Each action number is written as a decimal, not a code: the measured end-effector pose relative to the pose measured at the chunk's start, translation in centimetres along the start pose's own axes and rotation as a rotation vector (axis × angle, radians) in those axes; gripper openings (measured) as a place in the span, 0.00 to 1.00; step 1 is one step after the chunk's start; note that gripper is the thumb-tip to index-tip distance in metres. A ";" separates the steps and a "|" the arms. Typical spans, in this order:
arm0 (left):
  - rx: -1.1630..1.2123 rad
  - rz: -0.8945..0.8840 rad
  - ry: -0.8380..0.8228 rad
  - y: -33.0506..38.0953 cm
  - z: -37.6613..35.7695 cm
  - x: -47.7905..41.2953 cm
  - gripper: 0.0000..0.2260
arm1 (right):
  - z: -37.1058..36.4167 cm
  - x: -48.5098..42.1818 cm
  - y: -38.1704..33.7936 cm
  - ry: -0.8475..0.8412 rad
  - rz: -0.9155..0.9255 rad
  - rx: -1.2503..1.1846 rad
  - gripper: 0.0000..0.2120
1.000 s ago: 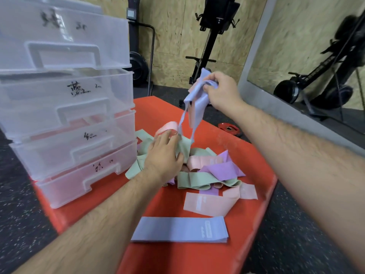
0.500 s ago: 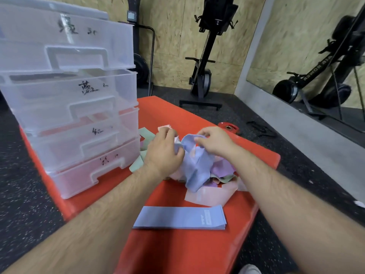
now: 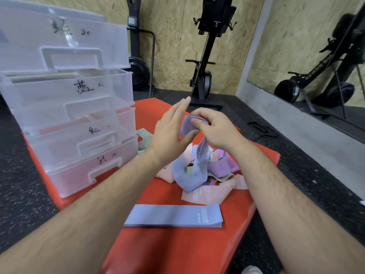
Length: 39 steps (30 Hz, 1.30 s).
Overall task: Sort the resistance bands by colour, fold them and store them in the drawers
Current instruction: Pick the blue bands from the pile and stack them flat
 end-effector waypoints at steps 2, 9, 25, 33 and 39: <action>0.057 0.002 -0.013 1.4 1.0 -0.2 0.31 | 0.6 0.5 -1.5 -0.058 0.044 -0.023 0.06; 0.280 0.245 -0.152 1.8 3.9 2.0 0.07 | 3.1 4.0 -2.4 -0.163 -0.042 -0.083 0.11; 0.204 0.558 -0.658 -2.9 9.4 11.4 0.11 | 3.9 11.9 1.0 -0.439 -0.446 -0.151 0.06; 0.390 0.745 -0.575 -6.2 11.3 14.9 0.13 | 1.3 14.2 4.6 -0.497 -0.543 -0.150 0.07; 0.193 0.785 -0.556 -8.5 11.1 16.2 0.05 | -0.5 14.8 5.0 -0.463 -0.557 0.015 0.05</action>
Point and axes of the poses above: each hand's wrist, its own x-axis away from the middle knuckle, its own z-axis out of the back of the hand, y = z × x, the point moved 5 cm from there along -x, towards the middle knuckle, and after that the axes turned 2 degrees about -x, right-handed, at the moved point
